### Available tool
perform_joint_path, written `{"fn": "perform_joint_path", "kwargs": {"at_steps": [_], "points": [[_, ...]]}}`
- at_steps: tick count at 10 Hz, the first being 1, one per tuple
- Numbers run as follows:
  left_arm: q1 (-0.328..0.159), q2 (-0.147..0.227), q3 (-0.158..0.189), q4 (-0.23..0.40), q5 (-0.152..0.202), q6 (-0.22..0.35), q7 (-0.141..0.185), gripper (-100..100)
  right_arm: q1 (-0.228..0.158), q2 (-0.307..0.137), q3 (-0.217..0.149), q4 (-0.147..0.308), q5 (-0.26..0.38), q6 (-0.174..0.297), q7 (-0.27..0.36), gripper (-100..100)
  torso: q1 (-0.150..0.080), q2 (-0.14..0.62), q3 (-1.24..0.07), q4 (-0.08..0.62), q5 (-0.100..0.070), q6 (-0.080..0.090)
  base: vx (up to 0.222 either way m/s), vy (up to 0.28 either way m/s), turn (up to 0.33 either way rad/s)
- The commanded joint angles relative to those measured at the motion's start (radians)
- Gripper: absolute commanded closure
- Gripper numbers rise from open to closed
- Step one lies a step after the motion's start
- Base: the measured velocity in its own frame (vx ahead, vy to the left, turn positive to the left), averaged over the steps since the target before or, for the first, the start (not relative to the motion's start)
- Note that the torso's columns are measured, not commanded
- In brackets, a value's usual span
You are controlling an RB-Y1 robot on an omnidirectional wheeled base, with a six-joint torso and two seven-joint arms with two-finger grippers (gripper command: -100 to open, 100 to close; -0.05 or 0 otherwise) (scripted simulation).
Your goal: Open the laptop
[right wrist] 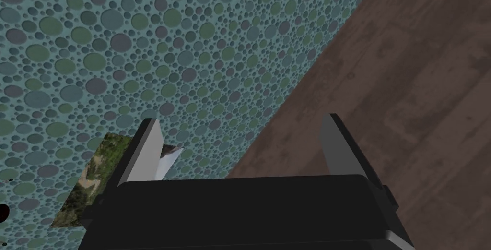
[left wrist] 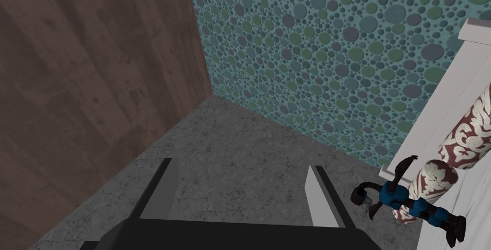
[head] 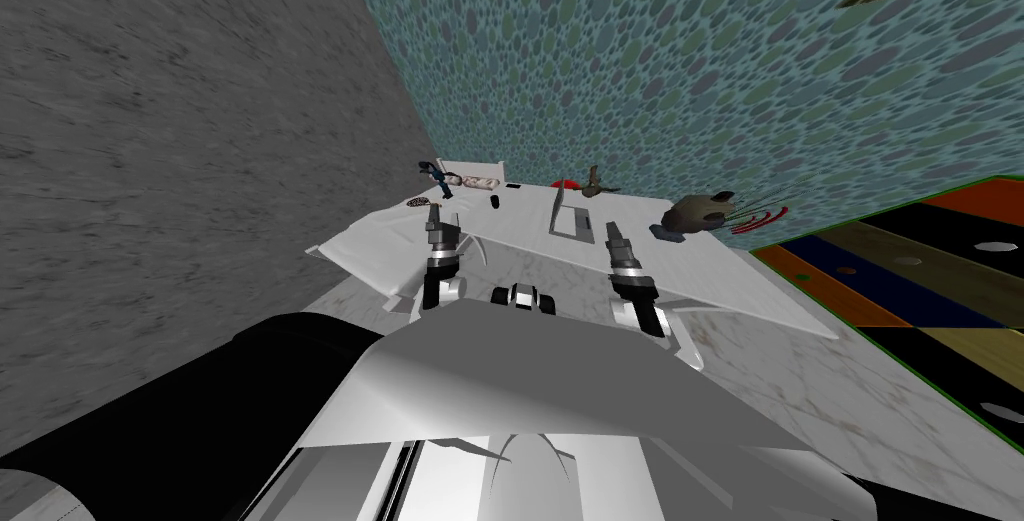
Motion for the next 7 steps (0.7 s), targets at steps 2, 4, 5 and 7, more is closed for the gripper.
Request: {"fn": "perform_joint_path", "kwargs": {"at_steps": [2, 4, 5, 7], "points": [[0.000, 0.000, 0.000, 0.000, 0.000, 0.000, 0.000, 0, -0.016, -0.045, -0.029, 0.043, 0.091, 0.042, 0.083, -100, 0.004, -0.001, -0.001, 0.000, 0.001, 0.000, 0.037, 0.135, -0.031], [0.000, 0.000, 0.000, 0.000, 0.000, 0.000, 0.000, 0, -0.029, -0.076, -0.050, 0.080, 0.157, 0.073, 0.147, -100, 0.001, -0.001, 0.000, 0.000, 0.000, 0.000, 0.045, 0.128, -0.028], [0.000, 0.000, 0.000, 0.000, 0.000, 0.000, 0.000, 0, -0.036, -0.091, -0.059, 0.100, 0.189, 0.088, 0.176, -100, 0.003, -0.001, -0.001, 0.000, 0.001, 0.000, 0.050, 0.170, -0.025], [0.000, 0.000, 0.000, 0.000, 0.000, 0.000, 0.000, 0, -0.052, -0.118, -0.076, 0.142, 0.254, 0.119, 0.241, -100, 0.004, 0.000, 0.000, 0.000, 0.001, 0.000, 0.050, 0.180, -0.015]]}}
